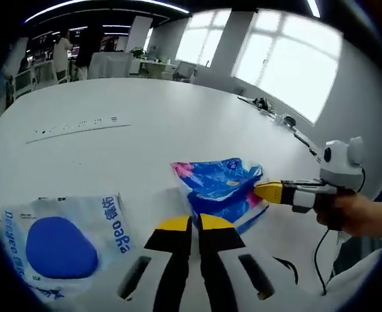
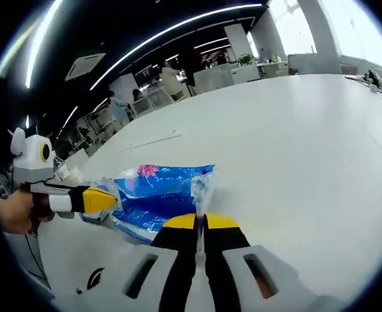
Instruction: Arrange the tabletop items into an orderly group along one side of the table until the central work area is clear of visible clutter.
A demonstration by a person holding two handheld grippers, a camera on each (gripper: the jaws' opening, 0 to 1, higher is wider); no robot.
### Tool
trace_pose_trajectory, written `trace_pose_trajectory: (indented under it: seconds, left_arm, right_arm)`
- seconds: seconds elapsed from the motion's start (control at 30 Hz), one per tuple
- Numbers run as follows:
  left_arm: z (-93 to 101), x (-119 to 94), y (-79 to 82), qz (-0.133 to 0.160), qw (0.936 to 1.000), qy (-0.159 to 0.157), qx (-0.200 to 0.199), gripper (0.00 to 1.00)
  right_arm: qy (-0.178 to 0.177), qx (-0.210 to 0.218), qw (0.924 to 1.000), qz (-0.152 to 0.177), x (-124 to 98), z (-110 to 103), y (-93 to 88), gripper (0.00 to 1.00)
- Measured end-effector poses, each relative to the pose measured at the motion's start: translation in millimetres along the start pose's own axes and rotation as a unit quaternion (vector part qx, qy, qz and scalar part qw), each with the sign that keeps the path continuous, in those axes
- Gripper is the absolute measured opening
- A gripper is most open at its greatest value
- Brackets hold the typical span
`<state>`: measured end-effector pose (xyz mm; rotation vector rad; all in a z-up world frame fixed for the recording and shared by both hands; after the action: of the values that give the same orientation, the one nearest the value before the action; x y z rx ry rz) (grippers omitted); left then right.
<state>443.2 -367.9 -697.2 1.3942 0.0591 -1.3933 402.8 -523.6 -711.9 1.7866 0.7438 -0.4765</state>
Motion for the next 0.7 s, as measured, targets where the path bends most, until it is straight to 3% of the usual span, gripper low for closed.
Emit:
trace_pose_trajectory:
  seconds: [0.2,0.3,0.7]
  left_arm:
    - [-15.8,-6.4,-4.8,-0.015,0.9994,0.029,0.004,0.00]
    - [-22.0,-7.1,-6.4,-0.019,0.9990,0.035,-0.019,0.00]
    - [-25.0,0.1,-17.5,-0.049,0.9973,0.049,-0.021,0.00]
  right_arm:
    - [0.014,-0.024,0.9996,-0.010,11.8,-14.1,9.9,0.00]
    - [0.014,-0.031,0.9992,-0.021,17.6,-18.7,7.8,0.00]
    - [0.014,-0.045,0.9973,-0.056,31.6,-14.9,-4.1,0.00]
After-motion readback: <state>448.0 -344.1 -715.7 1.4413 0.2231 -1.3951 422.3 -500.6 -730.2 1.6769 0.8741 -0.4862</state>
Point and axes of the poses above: the point that each gripper's makers call its tool centre point, and the gripper's own axes: x roughly forward along the fingers, z roughly to its right, y roughly out of its top, the point moved 4 cm from there along -x, roughly backward along the fingers, and after that the axes turned 12 degrees about -z, right-handed, at the moved point
